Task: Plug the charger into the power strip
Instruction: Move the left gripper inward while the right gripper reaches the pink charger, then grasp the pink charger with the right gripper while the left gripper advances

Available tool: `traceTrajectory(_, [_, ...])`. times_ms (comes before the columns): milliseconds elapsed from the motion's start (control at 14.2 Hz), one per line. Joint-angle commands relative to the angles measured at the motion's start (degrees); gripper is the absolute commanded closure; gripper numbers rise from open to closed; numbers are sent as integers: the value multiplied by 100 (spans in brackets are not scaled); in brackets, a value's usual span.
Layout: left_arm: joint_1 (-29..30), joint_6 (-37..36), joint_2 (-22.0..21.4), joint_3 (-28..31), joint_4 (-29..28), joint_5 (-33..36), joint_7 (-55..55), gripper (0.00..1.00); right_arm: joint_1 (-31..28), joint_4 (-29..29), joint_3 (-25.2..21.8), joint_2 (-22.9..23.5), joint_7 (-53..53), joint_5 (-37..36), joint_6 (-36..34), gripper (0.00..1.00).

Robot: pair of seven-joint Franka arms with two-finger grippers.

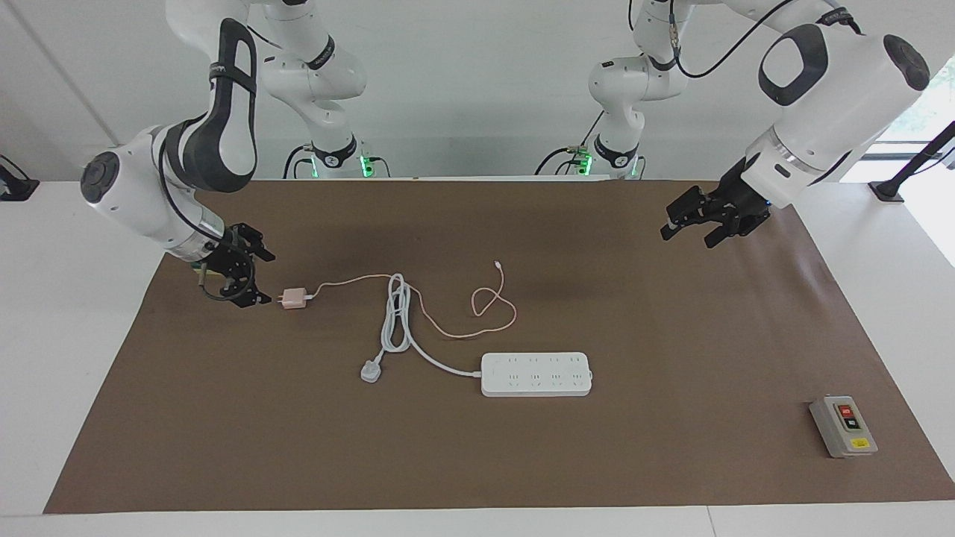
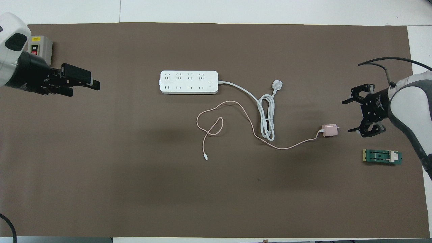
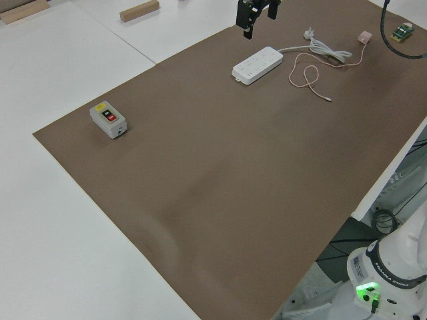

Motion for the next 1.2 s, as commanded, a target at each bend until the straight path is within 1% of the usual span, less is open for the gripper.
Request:
traceTrajectory(0, [97,-20,173,-11,180,-984,36,0,-139,-248,25,22,91,361,255,0])
traceTrajectory(70, [149,-20,208,-11,110,-1510,53,0,-279,-222,25,171,-83,597,194,0])
traceTrajectory(141, [211,-20,382,-11,118,-2029,80,0,-280,-231,25,173,-607,704,133,0])
traceTrajectory(211, [220,-11,523,-11,136,-2382,80,0,-237,-231,25,182,-978,705,132,0])
traceTrajectory(352, [325,-20,831,-11,119,-3313,158,0,-227,-248,34,365,-1210,731,193,0])
traceTrajectory(423, [343,-20,972,-11,92,-3761,359,0,-227,-257,34,453,-1288,792,237,0])
traceTrajectory(493, [352,-11,1060,-11,-56,-4166,683,0,-227,-318,25,541,-1541,871,333,0])
traceTrajectory(634, [343,24,1131,-11,-258,-4721,1229,0,-227,-529,25,577,-1711,1047,518,0])
traceTrajectory(775, [326,50,1158,-11,-478,-5170,1345,0,-271,-687,25,568,-1711,1074,598,0])
traceTrajectory(845, [308,42,1123,-11,-679,-5372,1537,0,-289,-731,25,568,-1711,1074,641,0])
traceTrajectory(986, [264,42,1087,-3,-1276,-5934,2316,0,-289,-907,25,534,-1728,1074,703,0])
traceTrajectory(1127, [238,50,1044,-11,-1716,-5989,2942,0,-289,-978,25,516,-1737,1074,817,0])
